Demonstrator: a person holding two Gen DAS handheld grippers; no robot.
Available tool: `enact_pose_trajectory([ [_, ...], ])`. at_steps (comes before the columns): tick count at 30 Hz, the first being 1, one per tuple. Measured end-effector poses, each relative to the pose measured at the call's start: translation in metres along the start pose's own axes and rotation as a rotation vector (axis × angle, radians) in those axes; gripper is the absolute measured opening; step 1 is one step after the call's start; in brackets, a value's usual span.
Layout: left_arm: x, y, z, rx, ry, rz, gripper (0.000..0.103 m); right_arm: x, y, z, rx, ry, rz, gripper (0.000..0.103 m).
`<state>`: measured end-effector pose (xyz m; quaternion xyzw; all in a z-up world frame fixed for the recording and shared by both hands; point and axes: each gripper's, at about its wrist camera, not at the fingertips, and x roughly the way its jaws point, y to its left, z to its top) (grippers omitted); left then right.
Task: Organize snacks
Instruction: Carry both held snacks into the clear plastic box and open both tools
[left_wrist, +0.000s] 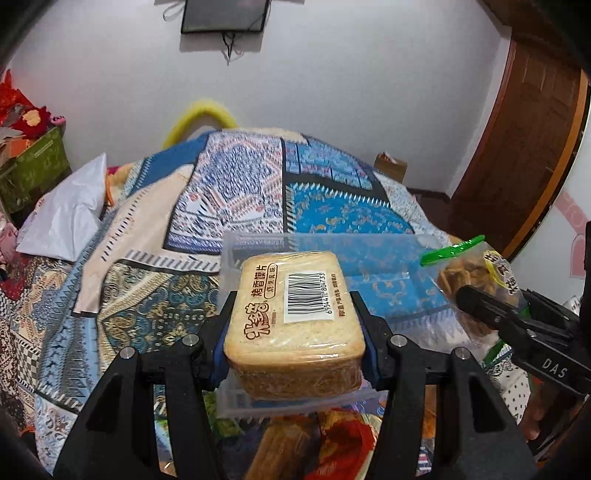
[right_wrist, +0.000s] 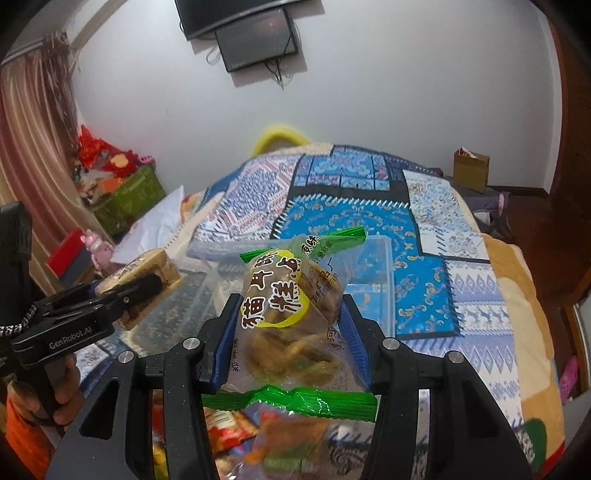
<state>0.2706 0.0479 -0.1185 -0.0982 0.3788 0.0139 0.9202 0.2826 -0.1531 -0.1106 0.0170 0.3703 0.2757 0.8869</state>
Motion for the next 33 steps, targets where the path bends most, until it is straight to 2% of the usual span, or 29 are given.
enact_pose_trajectory([
  [7, 0.04, -0.003, 0.002, 0.013, 0.081, -0.002, 0.055, 0.033, 0.001, 0.002, -0.035, 0.087, -0.017, 0.048],
  [17, 0.075, -0.01, 0.0, 0.064, 0.163, 0.017, 0.055, 0.059, 0.001, -0.003, -0.071, 0.176, -0.031, 0.048],
  [26, 0.073, -0.014, 0.001, 0.088, 0.152, 0.051, 0.058, 0.059, 0.006, -0.002, -0.093, 0.197, -0.027, 0.051],
  [33, 0.038, -0.01, 0.01, 0.071, 0.093, 0.044, 0.061, 0.036, 0.008, 0.003, -0.076, 0.156, -0.027, 0.052],
])
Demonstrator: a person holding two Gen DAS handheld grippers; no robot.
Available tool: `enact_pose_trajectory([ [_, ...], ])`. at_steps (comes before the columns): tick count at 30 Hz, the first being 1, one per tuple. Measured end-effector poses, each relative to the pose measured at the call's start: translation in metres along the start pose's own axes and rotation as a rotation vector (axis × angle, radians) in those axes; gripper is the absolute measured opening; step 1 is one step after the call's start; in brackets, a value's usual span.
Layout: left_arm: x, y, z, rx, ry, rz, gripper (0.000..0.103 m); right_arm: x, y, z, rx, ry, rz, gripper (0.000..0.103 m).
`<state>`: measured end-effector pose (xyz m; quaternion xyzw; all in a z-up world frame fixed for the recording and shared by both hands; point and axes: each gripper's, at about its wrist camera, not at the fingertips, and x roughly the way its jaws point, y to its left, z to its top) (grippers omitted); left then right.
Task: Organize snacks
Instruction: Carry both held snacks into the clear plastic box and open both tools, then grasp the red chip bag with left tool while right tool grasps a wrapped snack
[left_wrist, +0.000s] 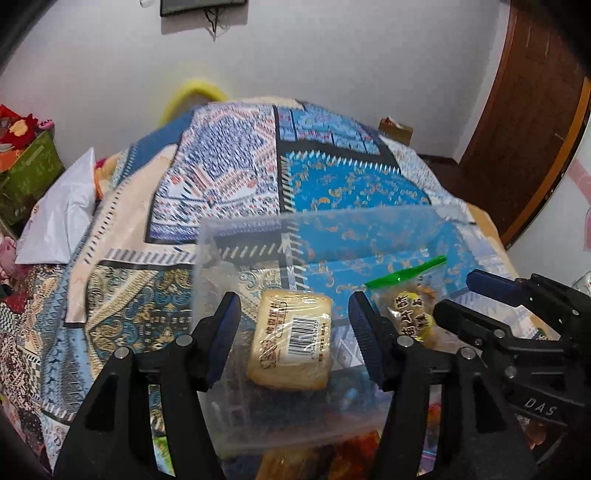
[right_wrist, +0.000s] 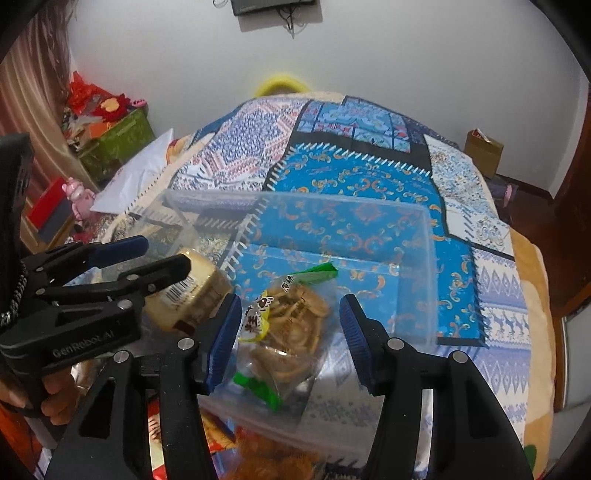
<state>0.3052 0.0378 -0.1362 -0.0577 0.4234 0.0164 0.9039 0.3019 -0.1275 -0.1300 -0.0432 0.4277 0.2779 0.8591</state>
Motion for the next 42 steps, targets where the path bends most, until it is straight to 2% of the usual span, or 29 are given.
enact_pose_trajectory([
  [13, -0.108, 0.009, -0.022, -0.015, -0.163, 0.007, 0.073, -0.079, 0.02, -0.016, 0.004, -0.14, 0.008, 0.061],
  [16, -0.126, 0.011, -0.034, -0.012, -0.178, 0.017, 0.077, -0.094, 0.026, -0.026, 0.006, -0.16, 0.011, 0.063],
  [20, -0.142, 0.012, -0.055, -0.006, -0.175, 0.03, 0.077, -0.109, 0.033, -0.043, 0.006, -0.175, 0.016, 0.064],
  [28, -0.149, 0.02, -0.102, -0.028, -0.102, 0.017, 0.077, -0.118, 0.049, -0.077, -0.003, -0.156, 0.014, 0.065],
  [42, -0.116, 0.018, -0.188, -0.069, 0.115, -0.009, 0.077, -0.09, 0.065, -0.131, 0.009, -0.02, 0.05, 0.065],
])
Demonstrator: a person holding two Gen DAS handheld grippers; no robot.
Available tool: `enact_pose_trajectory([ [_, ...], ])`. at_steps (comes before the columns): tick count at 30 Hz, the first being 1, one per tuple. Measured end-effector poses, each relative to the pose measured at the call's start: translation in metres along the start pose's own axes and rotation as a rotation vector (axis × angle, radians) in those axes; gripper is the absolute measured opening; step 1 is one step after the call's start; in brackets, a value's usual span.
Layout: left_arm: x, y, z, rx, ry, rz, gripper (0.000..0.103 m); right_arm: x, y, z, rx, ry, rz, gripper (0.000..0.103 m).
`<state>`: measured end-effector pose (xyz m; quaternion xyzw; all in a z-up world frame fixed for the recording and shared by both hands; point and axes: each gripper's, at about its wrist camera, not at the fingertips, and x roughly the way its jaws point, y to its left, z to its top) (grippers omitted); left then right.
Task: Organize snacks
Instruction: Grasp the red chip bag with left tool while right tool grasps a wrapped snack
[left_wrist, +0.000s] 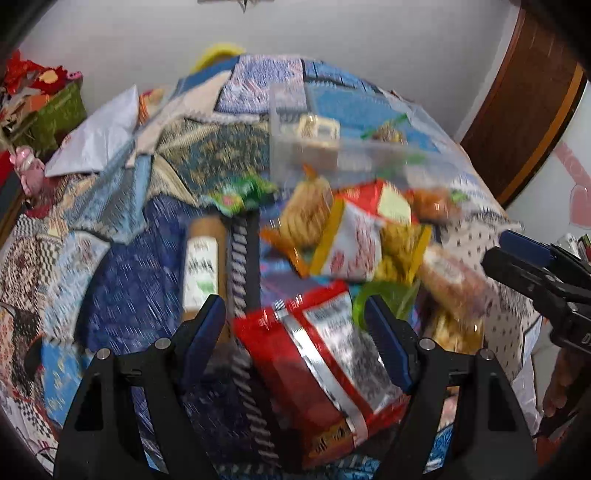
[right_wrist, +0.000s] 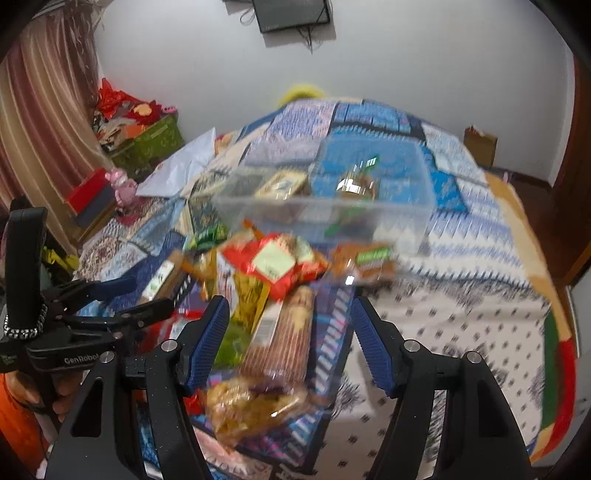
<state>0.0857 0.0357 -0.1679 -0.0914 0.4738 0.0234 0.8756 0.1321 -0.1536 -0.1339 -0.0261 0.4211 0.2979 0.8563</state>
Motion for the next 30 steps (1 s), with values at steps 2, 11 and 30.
enact_pose_trajectory([
  [2, 0.004, -0.001, -0.007, 0.0, 0.021, -0.011, 0.077, 0.006, 0.001, -0.006, 0.0, 0.022, 0.003, 0.065],
  [11, 0.017, -0.003, -0.024, -0.032, 0.055, -0.034, 0.081, 0.02, -0.002, -0.021, 0.021, 0.066, 0.019, 0.065],
  [30, 0.041, -0.019, -0.021, -0.003, 0.068, -0.056, 0.087, 0.027, -0.008, -0.022, 0.017, 0.061, 0.023, 0.047],
])
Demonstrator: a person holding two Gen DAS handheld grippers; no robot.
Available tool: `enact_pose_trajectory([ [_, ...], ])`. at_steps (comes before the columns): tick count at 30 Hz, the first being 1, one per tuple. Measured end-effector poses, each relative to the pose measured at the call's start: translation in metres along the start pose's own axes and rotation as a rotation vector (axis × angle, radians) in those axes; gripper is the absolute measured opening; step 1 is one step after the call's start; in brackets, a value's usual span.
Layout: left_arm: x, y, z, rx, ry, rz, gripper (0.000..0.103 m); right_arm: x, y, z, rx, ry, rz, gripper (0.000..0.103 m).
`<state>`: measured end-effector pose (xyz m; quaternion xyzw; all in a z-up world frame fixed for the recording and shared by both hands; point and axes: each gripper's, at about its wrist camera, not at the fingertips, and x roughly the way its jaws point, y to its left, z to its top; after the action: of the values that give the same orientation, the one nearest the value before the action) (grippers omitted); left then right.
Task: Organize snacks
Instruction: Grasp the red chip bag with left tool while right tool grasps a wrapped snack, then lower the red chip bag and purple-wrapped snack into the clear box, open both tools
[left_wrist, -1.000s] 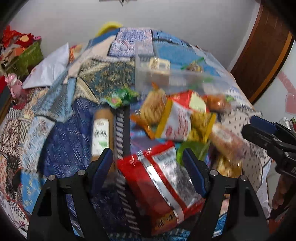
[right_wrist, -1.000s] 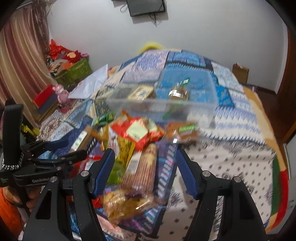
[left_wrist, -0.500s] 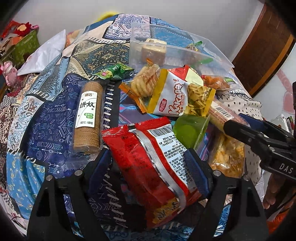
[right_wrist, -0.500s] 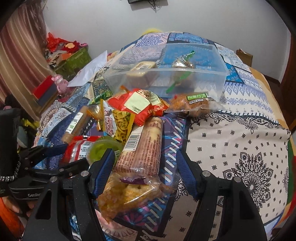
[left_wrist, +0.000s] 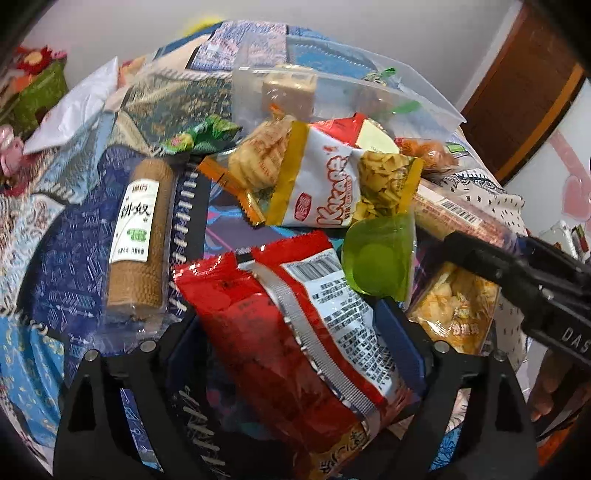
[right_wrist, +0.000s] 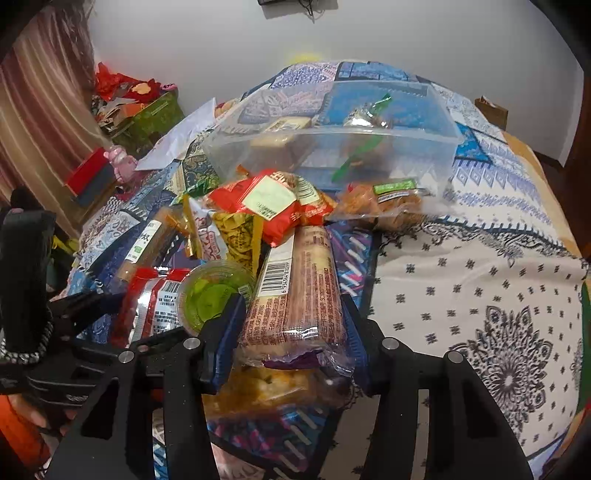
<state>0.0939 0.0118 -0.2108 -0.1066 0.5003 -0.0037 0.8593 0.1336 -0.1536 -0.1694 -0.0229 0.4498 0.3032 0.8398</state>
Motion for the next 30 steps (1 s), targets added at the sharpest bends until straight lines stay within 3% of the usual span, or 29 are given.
enact_pose_trajectory([
  [5, -0.007, -0.001, -0.002, 0.024, -0.013, -0.015, 0.064, -0.004, -0.004, 0.001, 0.006, -0.02, 0.001, 0.046],
  [15, -0.045, 0.001, 0.008, 0.026, -0.116, 0.003, 0.061, -0.027, -0.009, 0.007, 0.021, -0.09, -0.001, 0.043],
  [30, -0.089, -0.006, 0.063, 0.031, -0.278, -0.029, 0.061, -0.071, -0.012, 0.041, 0.023, -0.241, 0.012, 0.042],
])
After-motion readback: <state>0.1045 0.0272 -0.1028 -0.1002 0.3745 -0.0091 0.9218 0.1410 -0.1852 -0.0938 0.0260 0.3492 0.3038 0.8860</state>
